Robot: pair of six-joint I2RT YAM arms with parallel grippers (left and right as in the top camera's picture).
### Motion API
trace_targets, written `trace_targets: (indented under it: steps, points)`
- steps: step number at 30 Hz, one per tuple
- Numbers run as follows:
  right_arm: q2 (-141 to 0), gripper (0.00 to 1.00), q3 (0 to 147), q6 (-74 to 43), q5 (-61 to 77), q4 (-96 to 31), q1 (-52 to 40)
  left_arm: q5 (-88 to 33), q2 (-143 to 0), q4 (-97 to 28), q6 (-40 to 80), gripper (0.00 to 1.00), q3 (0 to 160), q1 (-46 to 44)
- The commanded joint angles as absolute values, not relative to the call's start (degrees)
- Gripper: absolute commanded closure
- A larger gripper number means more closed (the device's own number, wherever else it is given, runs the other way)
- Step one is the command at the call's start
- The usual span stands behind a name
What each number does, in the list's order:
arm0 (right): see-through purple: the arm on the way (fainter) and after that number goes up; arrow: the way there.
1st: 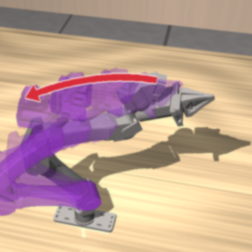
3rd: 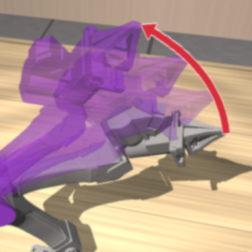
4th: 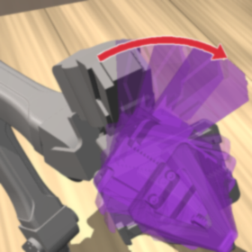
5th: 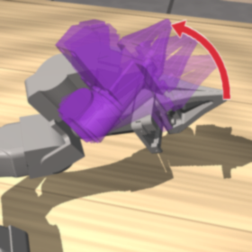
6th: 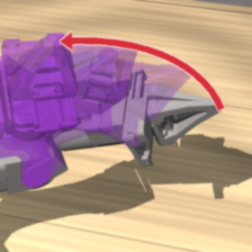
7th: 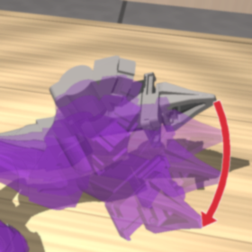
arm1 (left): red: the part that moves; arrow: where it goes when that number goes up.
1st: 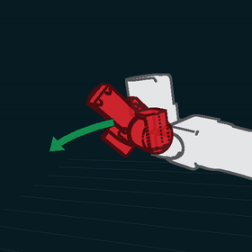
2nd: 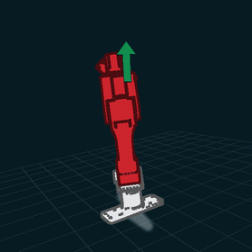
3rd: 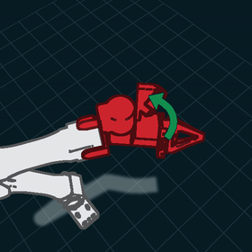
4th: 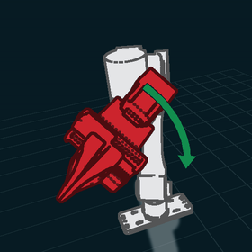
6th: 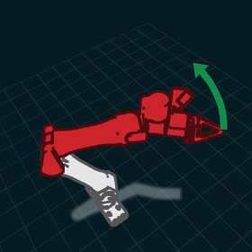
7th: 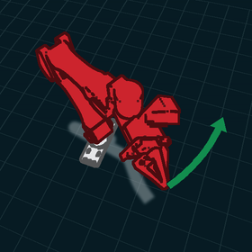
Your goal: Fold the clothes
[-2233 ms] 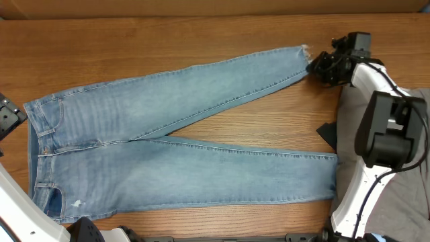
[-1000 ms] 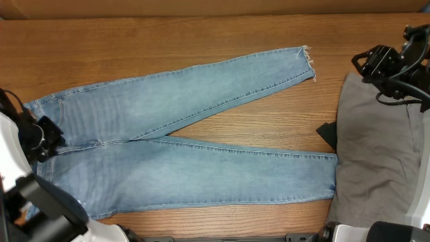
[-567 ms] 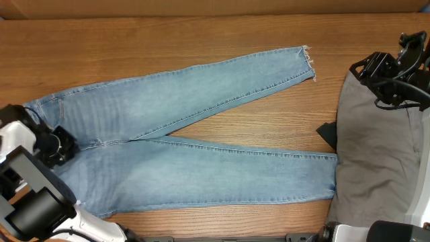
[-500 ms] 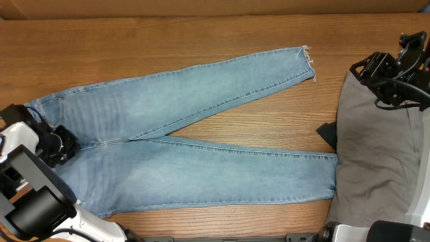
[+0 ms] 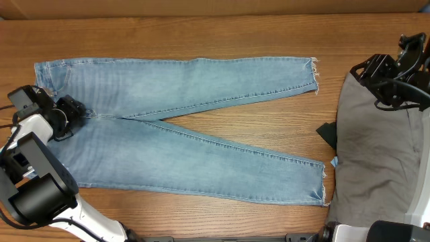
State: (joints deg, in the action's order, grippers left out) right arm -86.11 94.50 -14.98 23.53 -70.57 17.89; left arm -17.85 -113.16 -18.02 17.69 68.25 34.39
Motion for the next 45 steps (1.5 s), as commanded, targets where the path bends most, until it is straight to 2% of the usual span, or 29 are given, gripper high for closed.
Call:
trace_targets:
  steps: [1, 3, 4, 6, 9, 16, 18, 19, 22, 24, 26, 31, 33, 35, 38, 40, 45]
  points:
    - [-85.9, 0.45, 94.8, -14.8, 23.0, -70.4, 17.7, -21.1, -112.0, -29.7, 14.0, 0.26, 72.9, 37.4]
    - [-85.9, 0.45, 94.8, -14.8, 23.0, -70.6, 17.7, -21.0, -109.5, -39.4, 12.2, 0.37, 76.6, 40.5]
    - [-85.9, 0.45, 94.8, -14.8, 23.0, -70.9, 17.7, -20.9, -108.3, -42.6, 12.1, 0.37, 77.5, 42.1]
    - [-85.9, 0.44, 94.8, -14.8, 23.0, -71.8, 17.7, -17.7, -105.7, -47.6, 12.0, 0.28, 77.8, 46.6]
    - [-85.9, 0.43, 94.8, -14.8, 23.0, -73.0, 17.7, -13.0, -105.3, -51.4, 15.5, 0.2, 77.8, 53.3]
    - [-85.9, 0.41, 94.8, -14.8, 23.0, -74.9, 17.7, -13.6, -105.6, -50.7, 14.2, 0.18, 77.7, 64.1]
    - [-85.9, 0.41, 94.8, -14.8, 23.0, -74.9, 17.7, -13.6, -105.6, -49.7, 13.6, 0.23, 77.7, 64.4]
    - [-85.9, 0.4, 94.8, -14.8, 23.0, -74.9, 17.7, -13.5, -105.7, -48.8, 12.8, 0.31, 77.6, 64.3]
    - [-85.9, 0.4, 94.8, -14.8, 23.0, -75.0, 17.7, -11.8, -106.0, -47.5, 12.4, 0.42, 77.6, 63.6]
    - [-85.9, 0.4, 94.8, -14.8, 23.0, -75.0, 17.7, -8.7, -107.0, -47.4, 12.5, 0.54, 77.5, 63.4]
    - [-85.9, 0.4, 94.8, -14.8, 23.0, -74.9, 17.7, -8.4, -108.5, -47.3, 13.6, 0.58, 77.1, 63.4]
    - [-85.9, 0.4, 94.8, -14.8, 22.7, -74.9, 17.7, -9.0, -113.1, -45.7, 13.8, 0.56, 76.9, 63.3]
    - [-85.9, 0.4, 94.8, -14.8, 22.5, -75.0, 17.7, -9.8, -114.5, -44.4, 13.7, 0.42, 76.9, 63.3]
    - [-85.9, 0.4, 94.8, -14.8, 22.5, -75.0, 17.7, -11.4, -115.2, -43.2, 13.7, 0.34, 76.9, 63.3]
    - [-85.9, 0.4, 94.8, -14.8, 22.5, -75.0, 17.7, -12.7, -115.8, -41.9, 12.6, 0.28, 76.9, 63.3]
    - [-85.9, 0.4, 94.8, -14.8, 22.5, -74.9, 17.7, -12.4, -116.0, -41.7, 11.9, 0.3, 76.9, 63.3]
    - [-85.9, 0.4, 94.8, -14.8, 21.5, -74.9, 17.7, -11.9, -116.0, -40.1, 11.9, 0.43, 76.9, 63.3]
